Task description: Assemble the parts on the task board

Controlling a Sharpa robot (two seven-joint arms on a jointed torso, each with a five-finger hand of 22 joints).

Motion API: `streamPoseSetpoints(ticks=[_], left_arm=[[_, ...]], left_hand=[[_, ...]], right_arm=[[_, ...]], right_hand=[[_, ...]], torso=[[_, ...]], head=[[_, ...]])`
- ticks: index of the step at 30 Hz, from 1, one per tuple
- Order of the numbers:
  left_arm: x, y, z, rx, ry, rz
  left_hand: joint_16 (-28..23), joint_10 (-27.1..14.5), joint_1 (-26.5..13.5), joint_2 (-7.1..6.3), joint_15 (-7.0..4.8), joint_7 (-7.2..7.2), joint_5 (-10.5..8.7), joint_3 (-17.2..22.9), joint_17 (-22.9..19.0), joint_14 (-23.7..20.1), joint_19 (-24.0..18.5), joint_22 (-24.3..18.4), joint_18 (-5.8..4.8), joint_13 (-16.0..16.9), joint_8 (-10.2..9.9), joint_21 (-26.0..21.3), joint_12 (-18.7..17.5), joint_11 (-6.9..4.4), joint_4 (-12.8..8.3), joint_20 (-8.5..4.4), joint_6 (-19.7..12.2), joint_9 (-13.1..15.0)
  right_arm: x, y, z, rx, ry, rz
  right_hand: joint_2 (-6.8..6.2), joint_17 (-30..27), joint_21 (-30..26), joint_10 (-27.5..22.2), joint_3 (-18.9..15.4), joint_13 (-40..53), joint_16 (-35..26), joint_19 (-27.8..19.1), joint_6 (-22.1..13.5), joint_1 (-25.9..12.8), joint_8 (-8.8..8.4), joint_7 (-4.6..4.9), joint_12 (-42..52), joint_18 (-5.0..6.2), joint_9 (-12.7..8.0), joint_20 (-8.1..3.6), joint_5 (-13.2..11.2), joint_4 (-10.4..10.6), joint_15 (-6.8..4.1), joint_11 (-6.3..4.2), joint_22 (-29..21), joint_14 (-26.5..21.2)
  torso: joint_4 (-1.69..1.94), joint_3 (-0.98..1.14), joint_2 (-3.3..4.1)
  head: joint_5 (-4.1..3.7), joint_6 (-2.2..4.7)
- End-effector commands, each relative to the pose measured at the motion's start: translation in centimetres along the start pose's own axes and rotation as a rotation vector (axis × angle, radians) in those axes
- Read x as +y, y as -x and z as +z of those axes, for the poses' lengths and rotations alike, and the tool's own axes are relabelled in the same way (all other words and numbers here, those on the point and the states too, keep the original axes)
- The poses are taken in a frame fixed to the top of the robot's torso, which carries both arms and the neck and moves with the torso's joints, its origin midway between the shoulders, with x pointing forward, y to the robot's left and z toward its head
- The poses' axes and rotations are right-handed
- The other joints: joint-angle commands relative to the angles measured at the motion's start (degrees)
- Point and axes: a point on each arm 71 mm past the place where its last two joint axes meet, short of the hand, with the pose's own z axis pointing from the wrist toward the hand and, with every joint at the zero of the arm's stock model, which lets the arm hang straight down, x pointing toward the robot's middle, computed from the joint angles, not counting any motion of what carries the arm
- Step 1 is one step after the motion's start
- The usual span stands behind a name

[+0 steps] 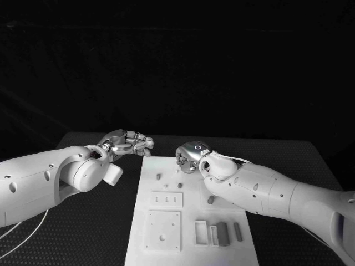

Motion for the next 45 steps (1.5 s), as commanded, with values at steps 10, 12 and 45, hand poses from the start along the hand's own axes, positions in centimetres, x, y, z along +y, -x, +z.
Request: streamPoseSetpoints(ticks=[10, 12, 45], left_arm=[[-0.32, -0.3, 0.64, 0.011, -0.016, 0.009], [-0.33, -0.37, 0.72, 0.012, -0.016, 0.01], [-0.13, -0.16, 0.92, 0.01, -0.006, 0.011]], left_hand=[[-0.4, 0.5, -0.6, -0.21, -0.08, 1.3, -0.3, 0.3, 0.1, 0.4, 0.0, -0.1, -0.47, -0.1, -0.3, -0.2, -0.3, -0.05, -0.1, -0.38, 0.4, 0.0], [-0.4, 0.5, -0.6, -0.2, -0.08, 1.3, -0.3, 0.3, 0.1, 0.4, 0.0, -0.1, -0.48, -0.1, -0.3, -0.3, -0.3, -0.05, -0.1, -0.38, 0.4, 0.0], [-0.7, 0.2, -0.5, -0.35, -0.07, 1.49, -0.33, 0.3, 0.3, 0.4, 0.0, -0.1, -0.67, -0.3, -0.6, -0.5, -0.7, 0.09, -0.2, -0.47, 0.0, -0.1]], right_arm=[[0.19, -0.2, 0.07, 0.02, 0.0, -0.019], [0.18, -0.22, 0.08, 0.024, 0.0, -0.02], [-0.16, -0.39, 0.17, 0.037, -0.021, 0.049]], right_hand=[[0.36, -0.1, 0.2, 0.4, 0.3, 0.0, 0.2, 0.3, 2.2, -0.1, 0.43, 0.76, -0.4, 0.86, 2.4, 0.04, 0.3, 0.0, -0.35, -0.14, 0.1, 0.1], [0.36, -0.1, 0.2, 0.4, 0.4, 0.0, 0.2, 0.3, 2.2, -0.1, 0.42, 0.76, -0.4, 0.86, 2.4, 0.04, 0.2, 0.0, -0.34, -0.14, 0.1, 0.1], [-5.02, -0.9, -1.0, -0.7, -0.1, -0.3, -0.4, -0.1, -6.8, -1.9, -5.27, 3.31, -2.7, 0.86, 0.0, 0.7, 0.2, 1.9, 1.81, 2.21, 0.0, -1.0]], torso=[[-0.18, -0.07, 0.11], [-0.12, -0.04, 0.1], [-0.17, -0.08, 0.04]], head=[[-0.2, -0.22], [-0.31, -0.31], [-0.44, -0.82]])
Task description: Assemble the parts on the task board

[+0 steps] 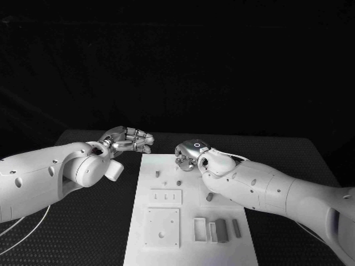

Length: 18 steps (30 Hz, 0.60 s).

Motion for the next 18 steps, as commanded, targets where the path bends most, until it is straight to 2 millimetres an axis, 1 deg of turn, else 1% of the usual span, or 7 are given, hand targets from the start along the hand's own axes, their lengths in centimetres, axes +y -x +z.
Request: streamPoseSetpoints(ticks=[1, 5, 10, 12, 13, 16, 18], left_arm=[[-0.2, -0.2, 0.0, 0.016, -0.01, 0.0], [-0.2, -0.1, 0.0, 0.013, -0.01, 0.0], [-0.1, 0.4, -0.2, 0.0, -0.012, 0.002], [-0.1, 0.7, -0.3, -0.007, -0.013, 0.002], [0.0, 0.8, -0.4, -0.01, -0.014, 0.002], [0.0, 1.1, -0.5, -0.019, -0.014, 0.003], [0.0, 1.3, -0.6, -0.032, -0.012, 0.005]], left_hand=[[-0.2, 0.2, -0.3, -0.13, -0.07, 1.49, -0.33, 0.1, 0.1, 0.4, 0.0, -0.1, -0.66, -0.1, -0.4, -0.3, -0.3, 0.09, 0.0, -0.48, 0.0, -0.1], [-0.3, 0.2, -0.3, -0.14, -0.07, 1.49, -0.33, 0.1, 0.1, 0.4, 0.0, -0.1, -0.67, -0.1, -0.4, -0.3, -0.3, 0.09, 0.0, -0.48, 0.0, -0.1], [-0.3, 0.2, -0.3, -0.14, -0.07, 1.49, -0.33, 0.1, 0.1, 0.4, 0.0, -0.1, -0.68, -0.1, -0.4, -0.3, -0.3, 0.09, 0.0, -0.48, 0.0, -0.1], [-0.3, 0.2, -0.3, -0.15, -0.07, 1.47, -0.33, 0.1, 0.1, 0.4, 0.0, -0.1, -0.69, -0.1, -0.4, -0.3, -0.3, 0.08, 0.0, -0.49, 0.0, -0.1], [-0.3, 0.2, -0.3, -0.15, -0.07, 1.43, -0.33, 0.1, 0.1, 0.4, 0.0, -0.1, -0.69, -0.1, -0.4, -0.3, -0.3, 0.06, 0.0, -0.49, 0.1, -0.1], [-0.3, 0.4, -0.3, -0.13, -0.08, 1.3, -0.33, 0.1, 0.2, 0.4, 0.1, -0.1, -0.71, -0.1, -0.3, -0.3, -0.3, -0.01, 0.0, -0.51, 0.2, 0.0], [-0.3, 0.4, -0.2, -0.14, -0.08, 1.27, -0.33, 0.1, 0.2, 0.4, 0.1, -0.1, -0.72, -0.1, -0.3, -0.4, -0.3, -0.03, 0.0, -0.52, 0.2, 0.0]], right_arm=[[0.0, 0.0, 0.0, -0.001, 0.006, 0.008], [-0.2, 0.2, -0.3, -0.026, 0.007, 0.013], [-0.7, 0.5, -1.0, -0.041, 0.002, 0.053], [-1.0, 1.2, -1.3, -0.042, -0.007, 0.079], [-1.1, 1.8, -1.5, -0.052, -0.006, 0.088], [-1.9, 3.7, -1.8, -0.074, -0.015, 0.104], [-3.1, 5.2, -2.1, -0.089, -0.029, 0.105]], right_hand=[[-0.43, -0.1, -0.3, 0.0, 0.1, 0.0, -0.2, 0.1, -0.3, 0.0, -0.23, -0.17, -0.3, 0.85, -0.1, 0.17, -0.2, 0.3, 0.44, 0.22, -0.1, -0.1], [-0.47, -0.1, -0.3, 0.0, 0.1, 0.0, -0.1, 0.1, -0.2, 0.1, -0.2, -0.18, -0.3, 0.85, -0.1, 0.17, -0.2, 0.4, 0.44, 0.22, 0.0, -0.1], [-0.96, -0.1, -0.3, 0.2, -0.1, 0.1, 0.0, 0.3, -0.2, 0.0, -0.21, -0.19, -0.2, 0.85, -0.1, 0.14, -0.2, 0.6, 0.42, 0.2, 0.0, 0.0], [-2.04, -0.1, -0.3, 0.2, -0.4, 0.2, 0.0, 0.3, -0.4, -0.5, -0.36, -0.15, -0.3, 0.85, -0.2, 0.18, -0.2, 1.0, 0.47, 0.25, 0.0, 0.0], [-2.89, -0.1, -0.4, 0.0, -0.6, 0.2, -0.1, 0.2, -0.6, -0.9, -0.48, -0.06, -0.4, 0.85, -0.3, 0.26, -0.2, 1.4, 0.55, 0.33, 0.0, -0.1], [-4.36, -0.2, -0.7, -0.2, -0.7, 0.2, -0.2, 0.0, -0.9, -1.4, -0.64, 0.05, -0.5, 0.85, -0.4, 0.33, -0.2, 2.1, 0.66, 0.44, 0.0, -0.4], [-5.44, -0.2, -0.8, -0.4, -0.7, 0.3, -0.2, -0.1, -1.0, -1.6, -0.71, 0.1, -0.6, 0.85, -0.4, 0.38, -0.2, 2.7, 0.71, 0.49, -0.1, -0.6]], torso=[[-0.08, 0.02, 0.02], [-0.04, 0.06, -0.02], [-0.23, 0.09, -0.07], [-0.34, 0.1, -0.08], [-0.44, 0.12, -0.08], [-0.62, 0.1, -0.08], [-0.97, 0.14, -0.21]], head=[[-0.02, -0.04], [-0.04, 0.06], [0.0, 0.39], [0.09, 0.57], [0.15, 0.65], [0.26, 0.84], [0.24, 1.08]])
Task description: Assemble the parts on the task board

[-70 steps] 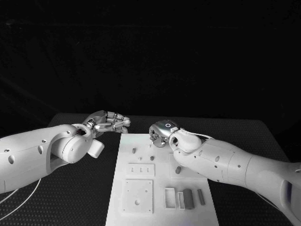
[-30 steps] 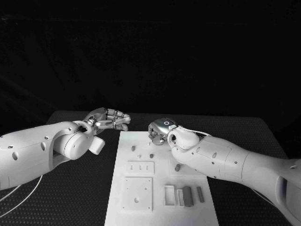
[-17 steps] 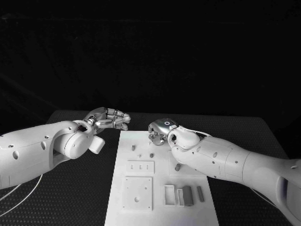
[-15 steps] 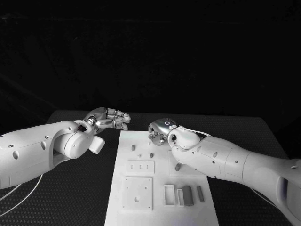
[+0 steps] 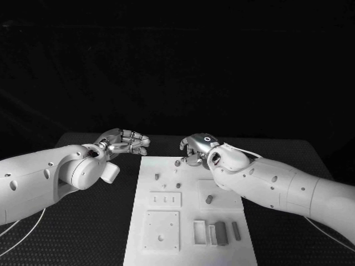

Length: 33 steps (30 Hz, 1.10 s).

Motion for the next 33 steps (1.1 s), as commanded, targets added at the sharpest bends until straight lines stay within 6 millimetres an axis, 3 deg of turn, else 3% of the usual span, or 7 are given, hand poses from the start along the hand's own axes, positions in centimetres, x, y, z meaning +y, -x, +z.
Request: streamPoseSetpoints(ticks=[1, 9, 11, 13, 19, 22, 33], left_arm=[[-0.2, 0.1, 0.0, -0.016, -0.012, 0.005], [-0.1, 0.6, -0.1, -0.025, -0.009, 0.006], [-0.1, 0.6, -0.1, -0.024, -0.009, 0.006], [-0.1, 0.5, -0.1, -0.022, -0.009, 0.006], [-0.1, 0.5, 0.0, -0.017, -0.008, 0.006], [0.0, 0.5, 0.0, -0.016, -0.008, 0.006], [-0.1, 0.2, 0.3, -0.003, -0.009, 0.006]], left_hand=[[-0.3, 0.4, -0.2, -0.14, -0.09, 1.28, -0.33, 0.1, 0.1, 0.4, 0.1, -0.1, -0.71, -0.1, -0.3, -0.4, -0.3, -0.02, 0.0, -0.52, 0.2, 0.0], [-0.4, 0.6, -0.2, -0.21, -0.15, 1.93, -0.33, 0.1, 0.3, 0.6, 0.3, -0.1, -0.72, -0.1, -0.4, -0.4, -0.3, 0.06, 0.0, -0.61, 0.2, 0.0], [-0.4, 0.6, -0.2, -0.21, -0.16, 1.95, -0.33, 0.0, 0.3, 0.6, 0.3, -0.1, -0.73, -0.1, -0.4, -0.4, -0.3, 0.06, 0.0, -0.6, 0.2, 0.0], [-0.4, 0.6, -0.2, -0.21, -0.16, 1.96, -0.33, 0.0, 0.3, 0.7, 0.3, -0.1, -0.73, -0.1, -0.4, -0.4, -0.3, 0.06, 0.0, -0.61, 0.2, 0.0], [-0.4, 0.6, -0.2, -0.21, -0.17, 1.97, -0.33, 0.0, 0.3, 0.7, 0.3, -0.1, -0.73, -0.1, -0.4, -0.4, -0.3, 0.05, 0.0, -0.61, 0.2, 0.0], [-0.4, 0.6, -0.2, -0.22, -0.17, 1.98, -0.33, 0.0, 0.3, 0.7, 0.3, -0.1, -0.74, -0.1, -0.4, -0.4, -0.3, 0.04, 0.0, -0.62, 0.2, 0.0], [-0.4, 0.7, -0.3, -0.17, -0.17, 1.99, -0.33, 0.0, 0.4, 0.7, 0.4, -0.1, -0.76, -0.1, -0.4, -0.4, -0.3, 0.03, 0.0, -0.62, 0.2, 0.1]], right_arm=[[-1.3, 1.5, -0.4, 0.005, -0.032, 0.01], [-5.2, 3.3, -2.0, 0.115, -0.086, -0.017], [-6.0, 3.3, -2.4, 0.139, -0.097, -0.026], [-6.8, 3.3, -2.7, 0.152, -0.108, -0.029], [-8.1, 3.1, -2.8, 0.177, -0.138, -0.025], [-7.9, 2.7, -2.6, 0.195, -0.136, -0.029], [-8.0, -0.2, -2.4, 0.217, -0.133, -0.065]], right_hand=[[-1.08, -0.1, -0.4, -0.2, 0.0, 0.1, -0.2, -0.1, -0.4, -0.1, -0.38, 0.03, -0.3, 0.84, -0.1, 0.28, -0.2, 0.6, 0.28, 0.29, -0.1, -0.4], [-5.03, -0.1, -1.1, -1.2, 0.2, 0.6, -0.4, -1.0, -1.8, -1.1, -1.15, 0.48, -0.7, 0.84, -0.5, 0.75, -0.2, 2.7, 0.77, 0.76, 0.0, -1.5], [-5.65, 0.9, -0.6, -0.4, 0.0, 2.9, 1.6, -0.9, -3.0, -1.0, -1.64, -0.45, 1.5, 0.84, -0.7, 0.85, -0.2, 3.4, -0.03, -0.13, 0.5, -1.4], [-5.98, 2.2, 0.0, -0.7, -0.4, 5.4, 3.7, -0.7, -3.3, -0.9, -1.61, -0.66, 3.7, 0.84, -0.7, 0.71, -0.2, 3.7, -0.18, -0.29, 1.0, -1.6], [-5.92, 7.7, 2.7, -3.3, -1.4, 19.9, 12.1, -0.3, -3.8, 0.5, -0.78, -0.73, 20.5, 0.84, -0.3, -0.16, -0.2, 3.4, -0.05, -0.34, 2.0, -2.6], [-5.24, 12.7, 4.7, -5.7, -1.4, 19.4, 15.1, 0.6, -3.5, 0.8, -0.05, -0.25, 32.3, 0.84, 0.1, -0.9, 0.1, 3.2, 0.38, 0.05, 1.9, 0.7], [-4.2, 17.0, 6.1, -3.5, -0.7, 20.3, 16.6, 2.0, -3.2, 1.1, 0.67, -0.27, 40.7, 0.84, 0.5, -1.89, -0.2, 3.4, 0.45, 0.18, 1.7, 4.7]], torso=[[-0.62, 0.03, -0.18], [-1.61, 0.13, -0.62], [-1.81, 0.15, -0.71], [-1.94, 0.19, -0.78], [-1.93, 0.33, -0.7], [-1.83, 0.32, -0.7], [-1.65, 0.27, -0.58]], head=[[0.04, 0.4], [0.35, 0.44], [0.49, 0.49], [0.63, 0.49], [0.48, 0.47], [0.31, 0.5], [0.27, 0.23]])
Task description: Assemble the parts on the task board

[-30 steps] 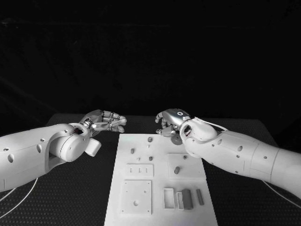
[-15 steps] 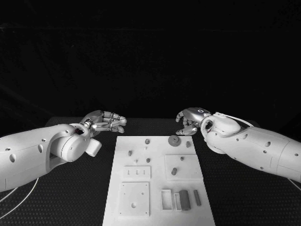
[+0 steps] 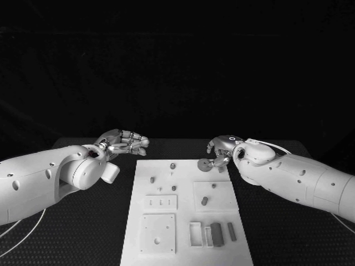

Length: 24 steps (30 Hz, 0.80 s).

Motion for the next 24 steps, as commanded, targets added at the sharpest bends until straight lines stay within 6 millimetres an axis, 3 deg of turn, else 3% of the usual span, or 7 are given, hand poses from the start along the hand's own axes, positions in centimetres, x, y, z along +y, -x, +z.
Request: streamPoseSetpoints(ticks=[1, 8, 14, 20, 24], left_arm=[[-0.2, -0.3, 0.1, 0.017, -0.012, 0.0], [-0.1, -0.2, 0.2, 0.017, -0.009, 0.0], [0.0, -0.3, 0.2, 0.022, -0.007, -0.001], [-0.1, -0.4, 0.2, 0.027, -0.008, -0.001], [-0.1, -0.4, 0.2, 0.026, -0.007, -0.001]], left_hand=[[-0.2, 0.3, -0.3, -0.17, 0.05, 1.99, -0.33, 0.0, 0.1, 0.5, 0.1, -0.1, -0.66, -0.1, -0.2, -0.2, -0.3, 0.04, 0.0, -0.41, 0.2, 0.1], [-0.2, 0.3, -0.3, -0.12, 0.05, 2.0, -0.33, 0.0, 0.1, 0.4, 0.2, -0.1, -0.67, -0.1, -0.3, -0.2, -0.3, 0.04, 0.0, -0.41, 0.2, 0.1], [-0.3, 0.3, -0.5, -0.07, 0.06, 2.02, -0.33, 0.0, 0.1, 0.4, 0.2, -0.1, -0.69, -0.1, -0.3, -0.2, -0.3, 0.05, 0.1, -0.4, 0.2, 0.1], [-0.3, 0.3, -0.5, -0.06, 0.07, 2.01, -0.33, 0.0, 0.1, 0.4, 0.2, -0.1, -0.7, -0.1, -0.3, -0.3, -0.3, 0.05, 0.1, -0.41, 0.2, 0.1], [-0.3, 0.3, -0.5, -0.05, 0.07, 2.01, -0.33, 0.0, 0.2, 0.4, 0.2, -0.1, -0.7, -0.1, -0.3, -0.3, -0.3, 0.04, 0.1, -0.41, 0.2, 0.1]], right_arm=[[0.4, -0.4, 0.1, 0.011, 0.027, -0.015], [0.9, -1.1, 0.2, 0.012, 0.039, -0.017], [0.7, -1.4, 0.3, 0.005, 0.03, -0.022], [0.8, -1.6, 0.5, 0.014, 0.03, -0.026], [0.9, -2.0, 0.6, 0.018, 0.029, -0.025]], right_hand=[[0.78, 0.4, 0.4, 0.7, 0.3, 2.3, 0.4, 0.3, 0.3, 0.1, 0.16, 0.11, 0.9, 1.72, 0.1, -0.43, -0.2, 0.0, 0.0, -0.01, 1.1, 0.6], [1.27, 0.7, 0.5, 1.2, 0.4, 2.4, 0.5, 0.5, 0.4, 0.1, 0.33, 0.09, 1.7, 1.72, 0.1, -0.62, -0.2, 0.1, -0.01, -0.03, 1.0, 1.0], [1.94, 1.0, 0.6, 1.6, 0.6, 2.3, 0.6, 0.8, 0.9, 0.2, 0.65, 0.09, 2.4, 1.72, 0.3, -0.83, -0.2, 0.0, -0.02, -0.03, 1.0, 1.4], [2.35, 0.5, 0.6, 1.4, 0.6, 1.9, 0.6, 0.8, 1.0, 0.2, 0.78, 0.08, 2.1, 1.72, 0.3, -0.87, -0.2, -0.1, -0.01, -0.02, 1.0, 1.2], [2.8, 0.4, 0.6, 1.2, 0.6, 1.7, 0.5, 0.7, 1.2, 0.2, 0.9, 0.07, 2.0, 1.72, 0.4, -0.89, -0.2, -0.2, -0.01, -0.04, 1.0, 1.2]], torso=[[0.22, -0.04, 0.09], [0.48, 0.31, 0.26], [0.3, 0.26, 0.27], [0.41, 0.15, 0.3], [0.41, 0.25, 0.33]], head=[[0.11, -0.25], [0.63, -0.48], [1.0, -0.93], [0.79, -0.96], [0.96, -1.14]])
